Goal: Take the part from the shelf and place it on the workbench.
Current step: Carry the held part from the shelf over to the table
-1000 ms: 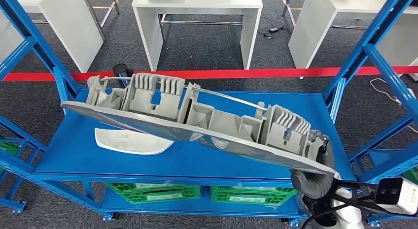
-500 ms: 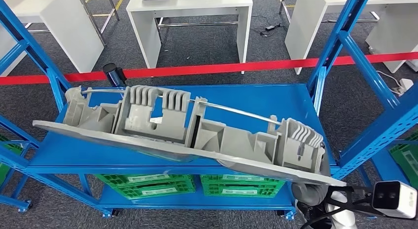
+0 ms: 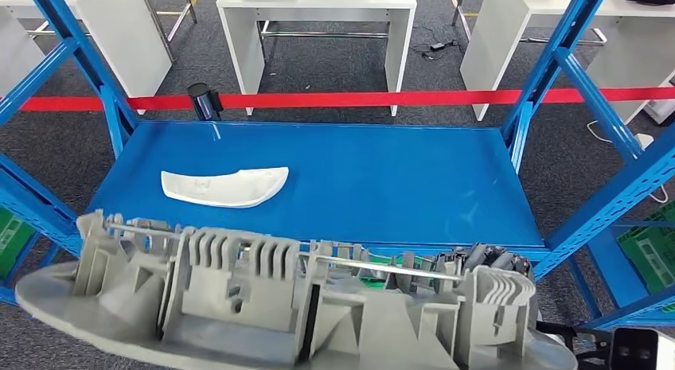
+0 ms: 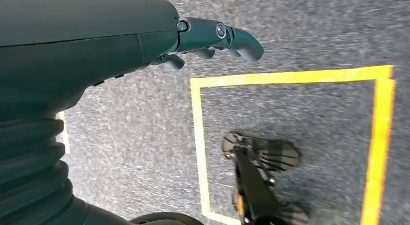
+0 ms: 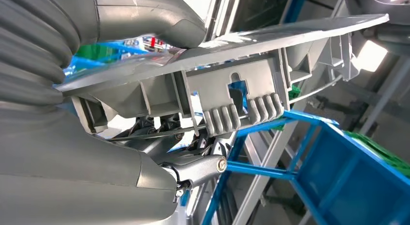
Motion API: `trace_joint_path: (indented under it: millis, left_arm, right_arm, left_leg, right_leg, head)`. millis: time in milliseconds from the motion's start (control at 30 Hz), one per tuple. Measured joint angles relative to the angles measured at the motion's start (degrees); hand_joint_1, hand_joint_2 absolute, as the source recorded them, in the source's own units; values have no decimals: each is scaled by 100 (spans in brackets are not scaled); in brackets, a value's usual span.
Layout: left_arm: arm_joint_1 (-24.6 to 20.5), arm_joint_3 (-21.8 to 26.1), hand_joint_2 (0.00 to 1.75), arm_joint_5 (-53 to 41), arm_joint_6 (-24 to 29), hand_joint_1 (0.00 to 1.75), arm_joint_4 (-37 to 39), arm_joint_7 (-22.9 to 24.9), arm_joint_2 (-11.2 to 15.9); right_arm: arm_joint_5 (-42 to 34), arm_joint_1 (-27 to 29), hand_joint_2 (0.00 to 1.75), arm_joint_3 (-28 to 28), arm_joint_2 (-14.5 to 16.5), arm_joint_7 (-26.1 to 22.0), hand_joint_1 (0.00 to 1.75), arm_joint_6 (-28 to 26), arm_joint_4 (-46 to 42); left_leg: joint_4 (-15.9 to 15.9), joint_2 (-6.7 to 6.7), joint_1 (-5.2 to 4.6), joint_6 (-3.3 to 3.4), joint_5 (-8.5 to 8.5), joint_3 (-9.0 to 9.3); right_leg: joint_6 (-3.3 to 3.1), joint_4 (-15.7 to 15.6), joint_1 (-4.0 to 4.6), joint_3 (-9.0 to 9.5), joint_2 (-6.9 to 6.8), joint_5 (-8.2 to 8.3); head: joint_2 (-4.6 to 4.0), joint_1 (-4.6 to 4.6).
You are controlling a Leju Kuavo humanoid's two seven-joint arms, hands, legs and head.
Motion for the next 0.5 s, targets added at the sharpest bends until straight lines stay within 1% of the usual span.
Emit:
trace_joint_path:
  millis: [33,67,100,133,167,200,233,267,300,333,367,400,433,467,500]
  left_arm:
    - [10,0,175,-5,0,0,0,24,-1]
    - [21,0,175,-15,1,0,0,52,-2]
    - [30,0,175,-31,3,0,1,82,-4]
    - [37,0,175,-49,5,0,1,110,-8]
    - [41,0,175,-67,7,0,2,128,-12]
    - [46,0,175,-81,9,0,2,139,-16]
    - [52,0,175,-91,9,0,2,143,-19]
    - [56,0,175,-99,10,0,2,138,-21]
    - [63,0,175,-102,10,0,1,124,-21]
    - [71,0,175,-104,9,0,1,104,-19]
    - [76,0,175,-104,9,0,1,77,-16]
    - [84,0,175,-104,9,0,3,49,-15]
    - [89,0,175,-100,8,0,6,19,-14]
    - [86,0,175,-93,8,0,8,-16,-11]
    - [81,1,175,-84,7,0,10,-53,-9]
  right_arm:
    - [2,16,175,-3,4,1,175,13,1]
    - [10,32,175,-4,9,2,175,17,1]
    - [19,46,175,-4,16,2,175,17,2]
    - [29,60,175,-4,26,1,175,16,2]
    - [38,73,175,-4,38,1,175,14,1]
    - [44,84,175,-4,49,2,175,13,-1]
    - [53,103,175,-5,58,1,175,15,-4]
    - [67,123,175,-13,64,1,175,30,-14]
    - [85,151,175,-28,68,-1,175,57,-25]
    - [104,184,175,-51,73,-2,175,100,-37]
    - [120,205,175,-75,78,-2,175,157,-46]
    - [131,221,175,-98,85,-2,175,223,-49]
    - [137,225,175,-115,93,-1,175,292,-48]
    - [139,221,175,-127,103,0,175,352,-44]
    - [140,213,175,-134,117,0,175,395,-35]
  left_leg:
    - [11,6,-2,-1,59,-82]
    - [27,12,-3,-4,117,-167]
    - [47,17,-3,-12,171,-253]
    - [73,20,-3,-25,219,-338]
    - [107,21,-2,-42,261,-408]
    - [140,21,-8,-66,297,-469]
    - [165,20,-13,-94,330,-501]
    - [182,19,-16,-128,361,-515]
    - [177,19,-17,-167,398,-520]
    - [164,18,-10,-207,438,-522]
    - [174,14,-1,-246,433,-544]
    - [230,8,7,-281,339,-585]
    - [390,2,14,-312,129,-649]
    - [650,-3,20,-337,-167,-726]
    - [980,-5,22,-359,-468,-808]
  right_leg:
    - [18,324,-3,-63,0,-158]
    - [28,514,-5,-56,-1,-191]
    - [30,517,-6,46,-2,-111]
    - [25,310,-6,257,-3,40]
    - [10,-61,-6,555,-6,159]
    - [-14,-486,2,861,-13,180]
    - [-47,-811,18,1087,-18,175]
    - [-83,-1019,33,1218,-20,124]
    - [-123,-1093,52,1246,-19,99]
    - [-166,-1088,58,1213,-16,150]
    - [-206,-1104,49,1177,-20,197]
    - [-249,-1115,40,1123,-24,266]
    - [-285,-1126,27,1053,-29,341]
    - [-309,-1126,21,972,-32,409]
    - [-322,-1124,20,887,-30,475]
  head:
    - [0,8]
    - [0,13]
    - [0,17]
    - [0,22]
    - [0,27]
    - [0,31]
    - [0,26]
    - [0,26]
    - [0,21]
    - [0,16]
    - [0,22]
    - [0,15]
    - [0,3]
    - [0,-11]
    - [0,-27]
